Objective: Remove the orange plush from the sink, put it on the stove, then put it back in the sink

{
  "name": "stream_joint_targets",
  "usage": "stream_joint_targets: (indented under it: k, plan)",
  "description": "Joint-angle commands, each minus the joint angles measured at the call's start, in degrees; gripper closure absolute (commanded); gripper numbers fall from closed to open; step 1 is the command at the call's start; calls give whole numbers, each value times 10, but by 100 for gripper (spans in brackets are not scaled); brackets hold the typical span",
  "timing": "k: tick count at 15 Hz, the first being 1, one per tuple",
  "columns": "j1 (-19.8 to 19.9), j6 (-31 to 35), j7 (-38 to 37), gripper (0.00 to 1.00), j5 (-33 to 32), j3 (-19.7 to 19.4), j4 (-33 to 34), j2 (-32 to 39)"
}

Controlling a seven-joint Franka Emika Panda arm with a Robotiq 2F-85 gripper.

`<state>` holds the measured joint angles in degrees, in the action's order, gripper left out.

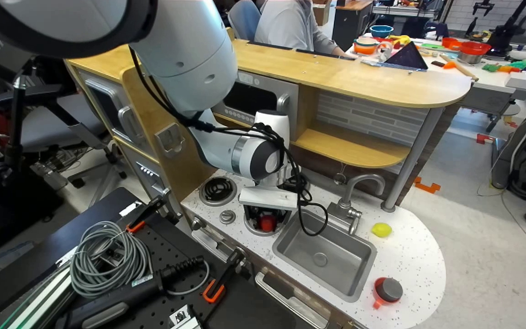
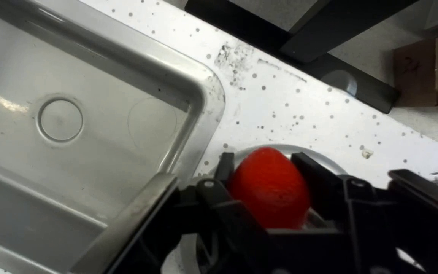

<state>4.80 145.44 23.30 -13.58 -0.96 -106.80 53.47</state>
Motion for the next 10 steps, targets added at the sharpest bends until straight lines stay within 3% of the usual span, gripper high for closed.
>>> stream_joint_targets:
  k: [1,6,10]
  plan:
    - [-15,-18,-13,81,-16,-6,29,17]
    - [-13,-8,-16,81,-9,-2,31,18]
    - [15,25,-6,81,11,19,20,11]
